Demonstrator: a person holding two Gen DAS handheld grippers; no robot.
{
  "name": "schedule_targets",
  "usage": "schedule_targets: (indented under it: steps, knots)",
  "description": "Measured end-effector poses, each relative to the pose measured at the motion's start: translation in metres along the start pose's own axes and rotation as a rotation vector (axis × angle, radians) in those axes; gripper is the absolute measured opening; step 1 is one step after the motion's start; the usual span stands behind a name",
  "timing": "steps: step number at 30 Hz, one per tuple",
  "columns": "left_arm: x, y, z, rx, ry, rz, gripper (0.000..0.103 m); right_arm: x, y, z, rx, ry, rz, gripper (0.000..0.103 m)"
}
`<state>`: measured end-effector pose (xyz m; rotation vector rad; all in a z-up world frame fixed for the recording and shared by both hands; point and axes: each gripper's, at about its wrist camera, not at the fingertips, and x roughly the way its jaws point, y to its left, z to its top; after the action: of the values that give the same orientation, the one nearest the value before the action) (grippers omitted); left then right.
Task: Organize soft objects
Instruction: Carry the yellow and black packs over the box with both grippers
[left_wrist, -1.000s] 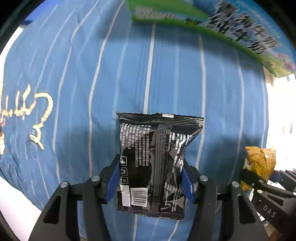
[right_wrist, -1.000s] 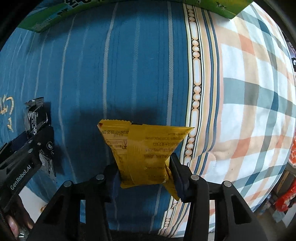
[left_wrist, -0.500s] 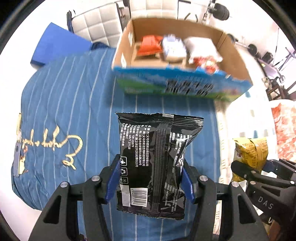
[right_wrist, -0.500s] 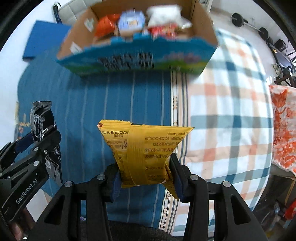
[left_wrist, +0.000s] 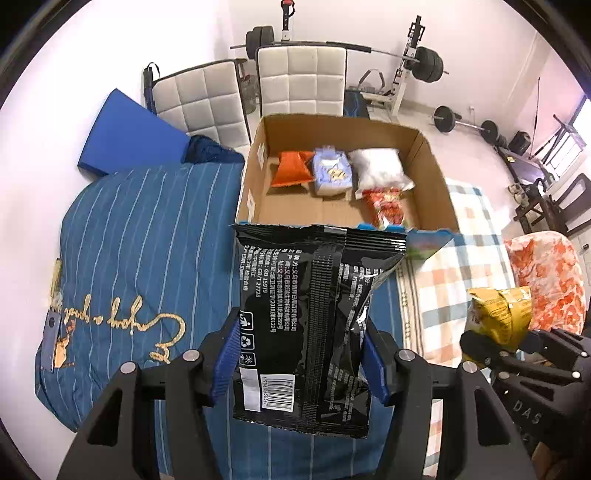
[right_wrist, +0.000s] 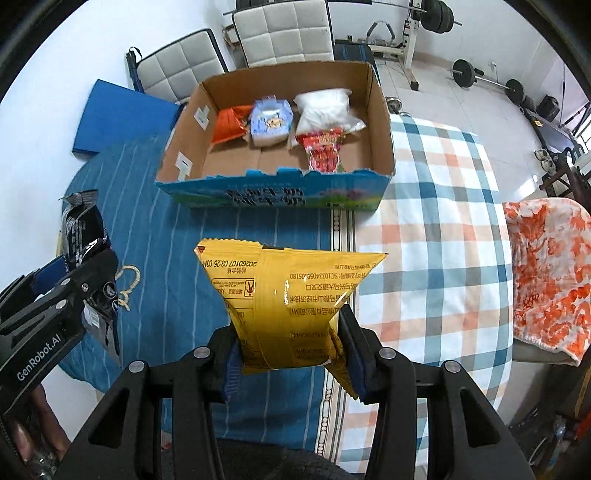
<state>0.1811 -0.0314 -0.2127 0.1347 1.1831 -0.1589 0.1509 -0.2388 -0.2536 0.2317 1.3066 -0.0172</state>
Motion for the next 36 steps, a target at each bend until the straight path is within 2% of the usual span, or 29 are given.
schedule_targets:
  steps: [8,13,17,23,29,32,36]
  knots:
    - [-0.006,-0.005,0.017,-0.001,-0.02,-0.028,0.055,-0.004,0.0,0.012,0.004,-0.02,0.02,0.049]
    - [0.002,-0.007,0.031,-0.001,0.0,-0.049,0.055,-0.001,-0.005,0.026,0.026,-0.015,0.062,0.049]
    - [0.011,-0.005,0.053,-0.012,0.01,-0.066,0.056,0.002,-0.009,0.052,0.043,-0.018,0.11,0.049]
    - [0.043,0.01,0.109,-0.061,0.038,-0.11,0.056,0.017,-0.013,0.117,0.054,-0.044,0.148,0.049]
    - [0.099,0.019,0.165,-0.079,0.128,-0.137,0.056,0.071,-0.008,0.187,0.067,0.013,0.179,0.049]
    - [0.142,0.022,0.183,-0.087,0.221,-0.145,0.056,0.108,-0.003,0.207,0.064,0.069,0.179,0.049]
    - [0.199,0.023,0.191,-0.109,0.358,-0.155,0.056,0.165,0.005,0.225,0.06,0.165,0.164,0.049]
